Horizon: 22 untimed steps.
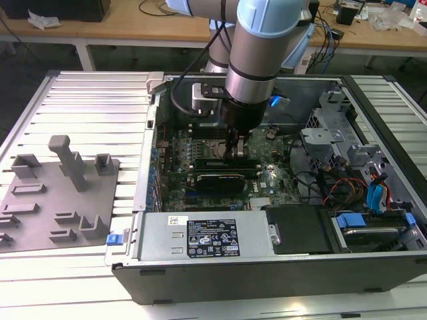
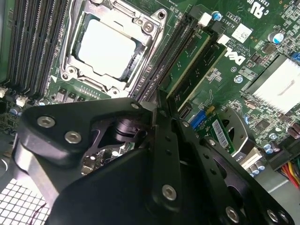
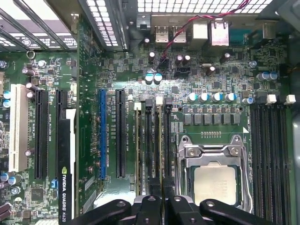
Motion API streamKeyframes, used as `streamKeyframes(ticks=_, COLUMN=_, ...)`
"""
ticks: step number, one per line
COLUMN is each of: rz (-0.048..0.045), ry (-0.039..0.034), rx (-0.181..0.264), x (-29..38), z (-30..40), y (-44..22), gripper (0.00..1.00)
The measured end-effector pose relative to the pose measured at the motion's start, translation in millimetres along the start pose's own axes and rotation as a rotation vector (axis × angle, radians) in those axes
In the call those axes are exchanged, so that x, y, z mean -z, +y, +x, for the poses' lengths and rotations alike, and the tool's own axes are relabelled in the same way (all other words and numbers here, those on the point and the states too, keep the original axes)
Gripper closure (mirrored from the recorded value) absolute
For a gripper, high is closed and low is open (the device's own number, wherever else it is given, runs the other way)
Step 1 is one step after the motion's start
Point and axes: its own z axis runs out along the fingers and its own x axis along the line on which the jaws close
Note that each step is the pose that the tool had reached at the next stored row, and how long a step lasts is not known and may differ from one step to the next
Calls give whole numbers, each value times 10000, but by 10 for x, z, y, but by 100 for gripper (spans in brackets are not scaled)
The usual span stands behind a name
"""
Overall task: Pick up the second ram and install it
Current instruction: 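Insert the second ram into the second slot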
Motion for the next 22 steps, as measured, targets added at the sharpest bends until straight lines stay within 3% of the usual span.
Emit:
streamKeyframes(ticks=16, rz=1, ry=-4, rx=54, x=-53, z=0, y=-5, gripper=87)
streamKeyframes(ticks=18, rz=-1, ry=-1, rx=54, x=-53, z=1, y=-5, gripper=80)
streamKeyframes(ticks=19, rz=0, ry=-1, rx=54, x=-46, z=1, y=-4, gripper=80)
streamKeyframes(ticks=22, rz=3, ry=10, rx=53, x=82, z=-13, y=5, gripper=80)
